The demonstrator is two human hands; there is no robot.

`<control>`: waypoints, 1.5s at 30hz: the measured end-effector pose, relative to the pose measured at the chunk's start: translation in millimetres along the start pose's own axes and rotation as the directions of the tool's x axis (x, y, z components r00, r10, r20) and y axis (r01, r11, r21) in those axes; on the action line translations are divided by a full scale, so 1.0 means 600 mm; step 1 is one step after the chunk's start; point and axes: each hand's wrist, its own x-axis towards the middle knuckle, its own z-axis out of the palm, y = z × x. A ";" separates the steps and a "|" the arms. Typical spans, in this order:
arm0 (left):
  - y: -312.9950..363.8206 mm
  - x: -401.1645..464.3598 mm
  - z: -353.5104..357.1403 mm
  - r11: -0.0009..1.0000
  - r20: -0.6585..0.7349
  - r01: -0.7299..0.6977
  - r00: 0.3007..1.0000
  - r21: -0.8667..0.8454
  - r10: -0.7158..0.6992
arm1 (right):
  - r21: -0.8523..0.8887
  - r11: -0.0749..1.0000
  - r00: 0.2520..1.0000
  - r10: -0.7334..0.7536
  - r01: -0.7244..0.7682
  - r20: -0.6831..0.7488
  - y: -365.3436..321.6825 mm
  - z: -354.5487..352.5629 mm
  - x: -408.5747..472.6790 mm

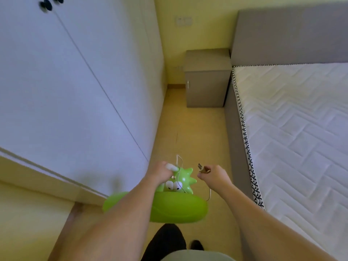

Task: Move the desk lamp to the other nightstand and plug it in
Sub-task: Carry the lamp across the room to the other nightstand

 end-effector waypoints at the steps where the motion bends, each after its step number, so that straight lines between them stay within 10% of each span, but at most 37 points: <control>1: 0.025 0.033 -0.004 1.000 0.014 0.000 1.000 0.013 0.000 | 0.015 1.000 1.000 0.015 -0.015 -0.012 -0.002 -0.015 0.031; 19: 0.372 0.583 -0.224 0.994 0.083 -0.072 0.994 0.081 0.065 | 0.091 0.995 0.906 0.002 0.040 -0.423 -0.315 -0.272 0.565; 45: 0.983 1.165 -0.619 0.971 -0.162 -0.239 0.958 0.006 0.237 | 0.327 0.885 0.854 -0.134 0.331 -0.502 -0.711 -0.721 1.288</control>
